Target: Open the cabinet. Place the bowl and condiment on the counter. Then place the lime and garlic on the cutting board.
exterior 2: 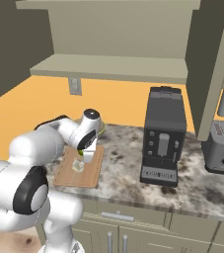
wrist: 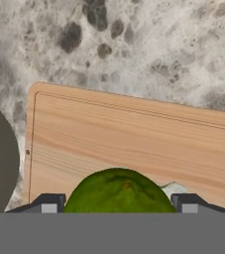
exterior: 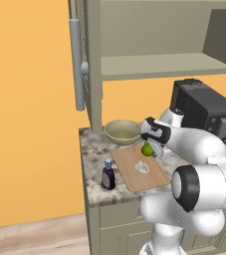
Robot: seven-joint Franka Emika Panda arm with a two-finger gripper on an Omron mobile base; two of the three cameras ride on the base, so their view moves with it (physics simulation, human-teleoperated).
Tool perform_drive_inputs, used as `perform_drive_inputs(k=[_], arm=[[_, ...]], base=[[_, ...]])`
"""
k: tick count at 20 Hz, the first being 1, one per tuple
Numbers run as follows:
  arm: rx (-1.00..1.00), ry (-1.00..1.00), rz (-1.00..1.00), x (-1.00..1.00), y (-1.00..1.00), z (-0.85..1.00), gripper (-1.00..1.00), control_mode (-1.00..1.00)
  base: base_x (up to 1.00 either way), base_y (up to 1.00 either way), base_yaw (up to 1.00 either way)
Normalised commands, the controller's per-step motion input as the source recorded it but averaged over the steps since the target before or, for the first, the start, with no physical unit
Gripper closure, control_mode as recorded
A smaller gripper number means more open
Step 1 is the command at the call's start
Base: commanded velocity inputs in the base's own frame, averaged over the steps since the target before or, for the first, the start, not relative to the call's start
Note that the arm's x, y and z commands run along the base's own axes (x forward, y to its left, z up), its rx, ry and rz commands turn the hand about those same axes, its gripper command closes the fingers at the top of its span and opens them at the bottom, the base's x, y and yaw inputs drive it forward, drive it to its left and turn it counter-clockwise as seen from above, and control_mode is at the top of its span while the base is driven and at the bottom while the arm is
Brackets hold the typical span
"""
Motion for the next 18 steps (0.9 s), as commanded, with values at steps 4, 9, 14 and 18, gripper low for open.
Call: perform_drive_inputs(k=[4, 9, 14, 18], arm=[[0.00, 0.00, 0.02, 0.03, 0.00, -0.05, 1.00, -1.00], [0.00, 0.00, 0.02, 0.03, 0.01, -0.13, 1.00, -1.00], [-0.01, 0.00, 0.01, 0.13, 0.02, -0.20, 1.00, -1.00], [0.00, 0.00, 0.00, 0.22, 0.07, -0.18, 1.00, -1.00]], base=[[0.00, 0.00, 0.00], [0.00, 0.00, 0.00], [0.00, 0.00, 0.00], [0.00, 0.00, 0.00]])
